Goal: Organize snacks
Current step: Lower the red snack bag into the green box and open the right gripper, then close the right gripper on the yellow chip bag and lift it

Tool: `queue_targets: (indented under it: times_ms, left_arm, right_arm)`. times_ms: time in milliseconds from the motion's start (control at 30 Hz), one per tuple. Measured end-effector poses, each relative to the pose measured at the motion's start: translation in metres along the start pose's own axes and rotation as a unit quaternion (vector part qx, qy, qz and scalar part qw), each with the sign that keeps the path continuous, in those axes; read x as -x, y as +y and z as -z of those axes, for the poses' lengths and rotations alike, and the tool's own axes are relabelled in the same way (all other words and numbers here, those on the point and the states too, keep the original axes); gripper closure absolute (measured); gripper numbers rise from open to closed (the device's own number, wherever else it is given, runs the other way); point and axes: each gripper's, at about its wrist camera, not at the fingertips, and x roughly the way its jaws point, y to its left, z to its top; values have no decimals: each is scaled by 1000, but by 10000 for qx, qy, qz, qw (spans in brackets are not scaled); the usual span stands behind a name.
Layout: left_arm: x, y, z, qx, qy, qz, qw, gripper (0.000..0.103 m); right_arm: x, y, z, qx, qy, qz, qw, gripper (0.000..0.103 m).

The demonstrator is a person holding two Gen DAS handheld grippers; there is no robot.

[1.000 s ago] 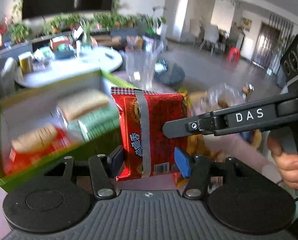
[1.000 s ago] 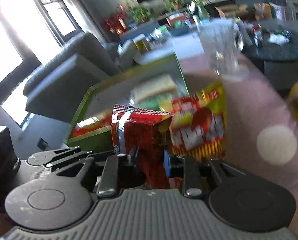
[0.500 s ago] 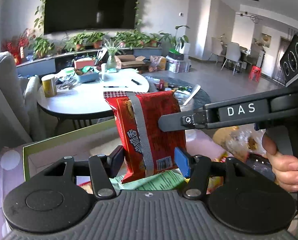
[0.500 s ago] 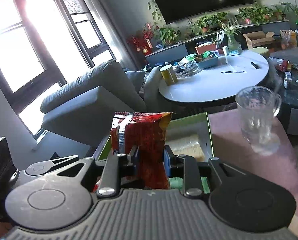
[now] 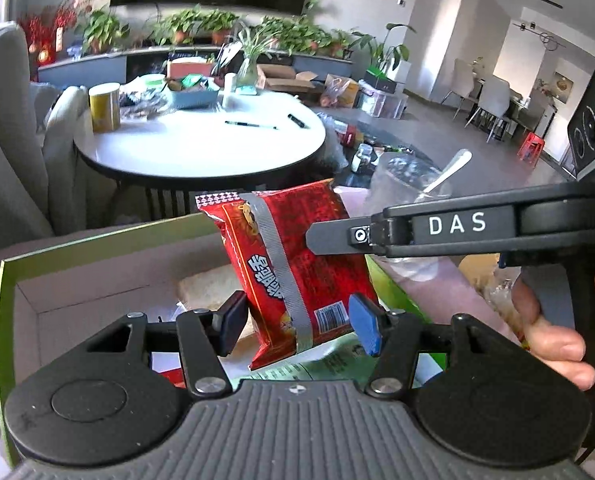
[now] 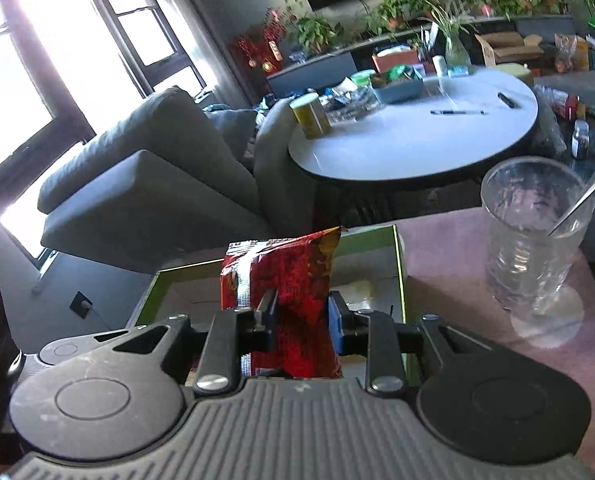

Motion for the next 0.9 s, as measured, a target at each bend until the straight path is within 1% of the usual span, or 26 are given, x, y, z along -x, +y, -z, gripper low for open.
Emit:
queue_targets:
  times_ms: [33,67,100,167,267,300,433,567,700,767,833,900]
  left_arm:
    - [-3,2,1,48,1,-45,10000,32]
    - [-5,3,3,103,13,-197,9998,23]
    - [-4,3,6,114,32,-331,9994,23]
    - [-2,3,13,40,97,-375,9992,23]
    - [9,3,22,75,59,-392,9992,23]
    - [15,3,24,83,11,-367,9993,22]
    - [35,-5,28,40,-231,-333,9992,21]
    - [51,-18,32,-142,-394,-335,9986,19]
    - [65,-27,37,-166,-481,-181,9985,18]
    - [72,-33,42,-186,-490,-111,9986,17]
    - [77,-39,47,-238,-483,-43,9985,17]
    - [80,-45,53,-296,-461,31,9985,17]
  right_arm:
    - [-3,-2,0,-19,21,11,10000,75]
    - [-7,-4,0,-31,22,50,10000,76]
    - [-9,-7,1,-31,-20,171,9998,75]
    - [-5,-12,4,-63,-98,476,9988,74]
    - [12,-22,9,-182,-169,393,9989,73]
    - [19,-22,11,-194,-196,364,9990,71]
    - [51,-13,24,-18,-397,311,9987,55]
    - [72,-2,33,133,-514,184,9984,52]
    - [91,4,46,129,-584,147,9981,51]
    - [99,6,52,165,-627,193,9977,49]
    - [105,7,58,191,-667,316,9971,44]
    - [108,6,61,171,-663,421,9968,44]
